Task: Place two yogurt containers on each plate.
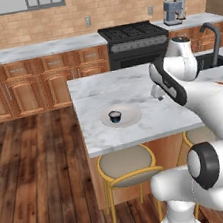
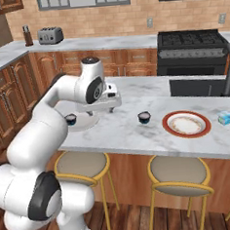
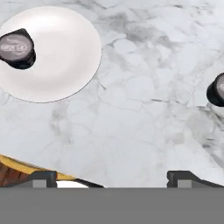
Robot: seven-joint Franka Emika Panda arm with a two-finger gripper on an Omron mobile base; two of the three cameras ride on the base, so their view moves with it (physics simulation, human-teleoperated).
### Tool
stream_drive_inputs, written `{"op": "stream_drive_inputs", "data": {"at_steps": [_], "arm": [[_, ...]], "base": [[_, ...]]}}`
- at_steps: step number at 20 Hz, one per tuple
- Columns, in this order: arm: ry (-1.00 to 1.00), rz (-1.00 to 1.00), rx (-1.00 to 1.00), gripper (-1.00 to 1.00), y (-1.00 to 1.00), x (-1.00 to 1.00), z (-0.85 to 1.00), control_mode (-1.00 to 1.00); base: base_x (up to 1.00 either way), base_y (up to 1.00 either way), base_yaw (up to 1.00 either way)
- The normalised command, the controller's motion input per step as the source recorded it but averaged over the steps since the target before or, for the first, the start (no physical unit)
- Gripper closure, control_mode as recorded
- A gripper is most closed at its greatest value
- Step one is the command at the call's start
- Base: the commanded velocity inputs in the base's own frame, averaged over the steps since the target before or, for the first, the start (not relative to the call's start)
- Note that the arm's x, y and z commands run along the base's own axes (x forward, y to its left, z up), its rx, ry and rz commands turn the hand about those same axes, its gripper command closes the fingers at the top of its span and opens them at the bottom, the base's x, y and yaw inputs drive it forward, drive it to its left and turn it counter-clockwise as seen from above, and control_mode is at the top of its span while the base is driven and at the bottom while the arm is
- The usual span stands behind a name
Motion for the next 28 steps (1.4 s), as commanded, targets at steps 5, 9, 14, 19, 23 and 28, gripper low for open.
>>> {"op": "stream_drive_inputs", "data": {"at_steps": [5,9,14,19,23,28], "arm": [[0.33,-0.32,-0.22,-1.0,-0.34,0.46,0.0,-1.0],[0.06,-0.22,0.08,-1.0,-0.71,0.14,-0.18,-1.0],[0.0,-0.09,0.16,-1.0,-0.68,0.01,-0.16,-1.0],[0.0,0.0,0.07,-1.0,-0.34,0.0,-0.14,-1.0],[0.0,0.0,0.0,-1.0,-0.04,0.18,-0.25,-1.0],[0.0,0.0,0.0,-1.0,-0.01,0.45,-0.27,-1.0]], "base": [[0.0,0.0,0.0],[0.0,0.0,0.0],[0.0,0.0,0.0],[0.0,0.0,0.0],[0.0,0.0,0.0],[0.0,0.0,0.0]]}}
